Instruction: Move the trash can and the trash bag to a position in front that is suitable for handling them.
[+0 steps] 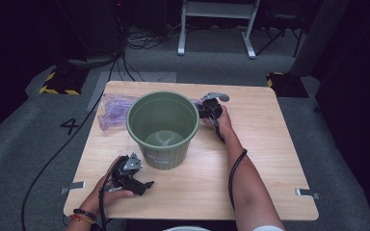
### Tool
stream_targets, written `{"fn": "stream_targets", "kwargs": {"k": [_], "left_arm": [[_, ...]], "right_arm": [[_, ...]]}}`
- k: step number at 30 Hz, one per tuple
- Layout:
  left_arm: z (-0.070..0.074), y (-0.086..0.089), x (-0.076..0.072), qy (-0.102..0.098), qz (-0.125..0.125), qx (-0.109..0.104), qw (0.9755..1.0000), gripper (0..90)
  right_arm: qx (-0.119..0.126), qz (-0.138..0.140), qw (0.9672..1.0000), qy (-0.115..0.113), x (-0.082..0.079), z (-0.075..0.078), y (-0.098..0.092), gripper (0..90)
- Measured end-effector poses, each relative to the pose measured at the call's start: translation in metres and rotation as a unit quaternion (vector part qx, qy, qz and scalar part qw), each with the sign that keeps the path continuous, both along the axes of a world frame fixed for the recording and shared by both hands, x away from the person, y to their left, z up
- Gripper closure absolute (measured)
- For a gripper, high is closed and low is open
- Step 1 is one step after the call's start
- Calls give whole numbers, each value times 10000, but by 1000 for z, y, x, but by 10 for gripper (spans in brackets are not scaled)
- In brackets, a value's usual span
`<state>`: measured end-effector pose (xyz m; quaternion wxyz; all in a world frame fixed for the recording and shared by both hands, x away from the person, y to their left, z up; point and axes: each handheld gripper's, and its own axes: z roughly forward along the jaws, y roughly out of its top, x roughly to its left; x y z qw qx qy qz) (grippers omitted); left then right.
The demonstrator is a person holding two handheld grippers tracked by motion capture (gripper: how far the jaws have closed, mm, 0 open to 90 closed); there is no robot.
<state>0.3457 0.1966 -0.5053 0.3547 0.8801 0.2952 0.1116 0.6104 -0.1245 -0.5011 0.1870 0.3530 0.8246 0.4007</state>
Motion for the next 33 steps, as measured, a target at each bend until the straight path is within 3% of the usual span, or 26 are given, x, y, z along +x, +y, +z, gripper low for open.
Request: {"fn": "stream_targets", "kwargs": {"k": [4,6,12,16,23,30,33], "left_arm": [[0,0,0,-1,0,0,10000,22],[0,0,0,-1,-1,1,10000,22],[0,0,0,0,1,7,10000,22],[0,0,0,-1,-1,4,10000,22],[0,0,0,-1,-1,2,10000,22],[0,0,0,-1,-1,2,10000,22],[0,0,0,4,-5,-2,10000,22]], "right_arm": [[36,-18,10000,74,2,0,-1,851],[25,-1,9999,110,2,0,-1,894],[44,-89,9999,124,-4,5,-7,900],[-33,26,10000,54,-15,8,-14,900],[-113,107,9999,73,-44,7,-44,900],[36,186,9997,158,-80,10,-77,900],[-23,233,9996,176,-96,11,-86,899]]}}
